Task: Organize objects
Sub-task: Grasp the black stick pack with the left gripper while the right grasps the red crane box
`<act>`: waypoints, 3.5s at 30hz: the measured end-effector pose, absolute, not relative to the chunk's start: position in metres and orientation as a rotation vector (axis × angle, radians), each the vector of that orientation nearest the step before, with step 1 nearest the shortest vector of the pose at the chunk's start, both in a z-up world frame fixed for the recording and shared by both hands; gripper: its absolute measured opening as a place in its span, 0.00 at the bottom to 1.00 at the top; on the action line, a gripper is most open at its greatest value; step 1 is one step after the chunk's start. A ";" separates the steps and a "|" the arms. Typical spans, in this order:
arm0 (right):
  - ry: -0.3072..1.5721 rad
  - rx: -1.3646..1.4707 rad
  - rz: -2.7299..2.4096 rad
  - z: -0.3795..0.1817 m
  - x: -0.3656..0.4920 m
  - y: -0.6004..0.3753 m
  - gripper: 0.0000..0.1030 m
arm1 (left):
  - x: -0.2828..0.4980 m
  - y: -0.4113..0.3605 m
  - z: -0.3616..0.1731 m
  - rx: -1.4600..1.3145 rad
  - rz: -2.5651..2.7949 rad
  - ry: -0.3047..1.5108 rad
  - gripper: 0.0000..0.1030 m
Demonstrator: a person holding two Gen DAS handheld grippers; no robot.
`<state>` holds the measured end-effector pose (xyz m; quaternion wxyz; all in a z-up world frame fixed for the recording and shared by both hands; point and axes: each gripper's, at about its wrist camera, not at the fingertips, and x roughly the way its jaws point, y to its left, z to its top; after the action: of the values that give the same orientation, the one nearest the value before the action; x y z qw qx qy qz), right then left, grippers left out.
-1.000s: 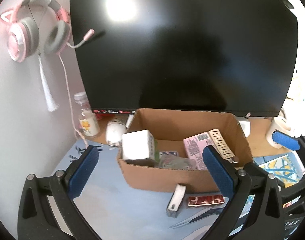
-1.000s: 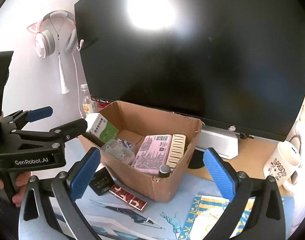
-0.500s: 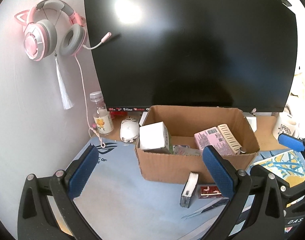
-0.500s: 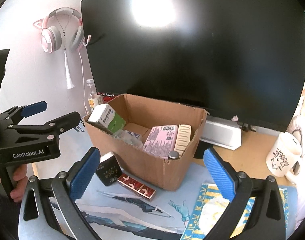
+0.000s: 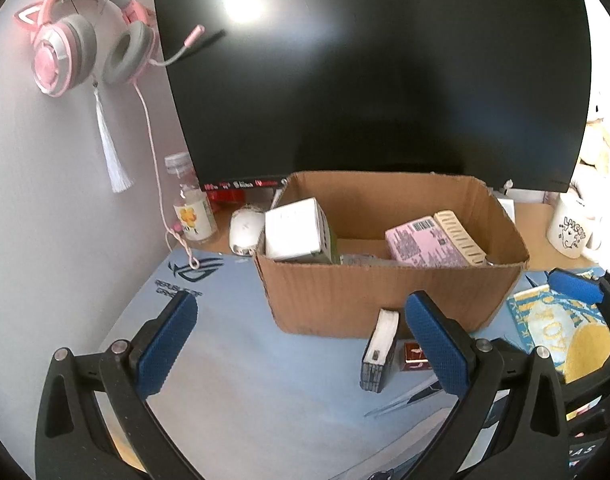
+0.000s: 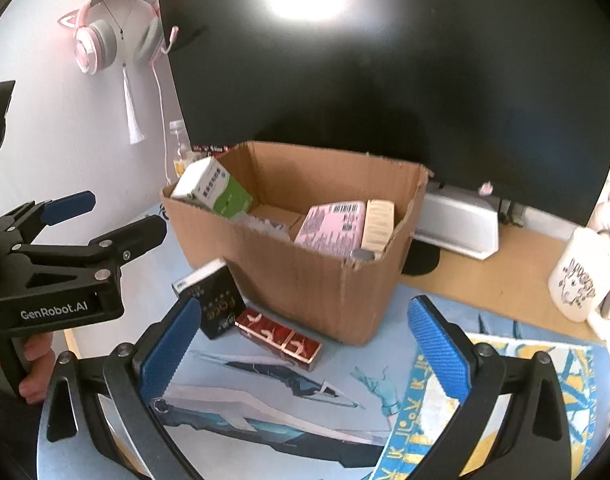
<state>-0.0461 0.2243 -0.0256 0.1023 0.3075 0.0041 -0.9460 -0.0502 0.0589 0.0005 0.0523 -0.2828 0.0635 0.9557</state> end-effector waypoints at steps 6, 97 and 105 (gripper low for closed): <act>0.021 0.959 -2.771 -0.041 -0.052 0.219 1.00 | -0.060 0.056 -0.010 -0.929 2.855 0.150 1.00; -0.214 1.400 -2.816 -0.087 -0.118 0.189 0.79 | -0.091 0.045 -0.064 -1.207 2.801 0.093 0.13; -0.180 1.373 -2.784 -0.083 -0.113 0.188 0.79 | -0.092 0.042 -0.062 -1.212 2.818 0.087 0.13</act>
<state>-0.1134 0.1876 -0.0833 0.0160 0.4415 -0.0578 -0.8953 -0.0915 0.0423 -0.0623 0.0364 -0.3948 0.0282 0.9176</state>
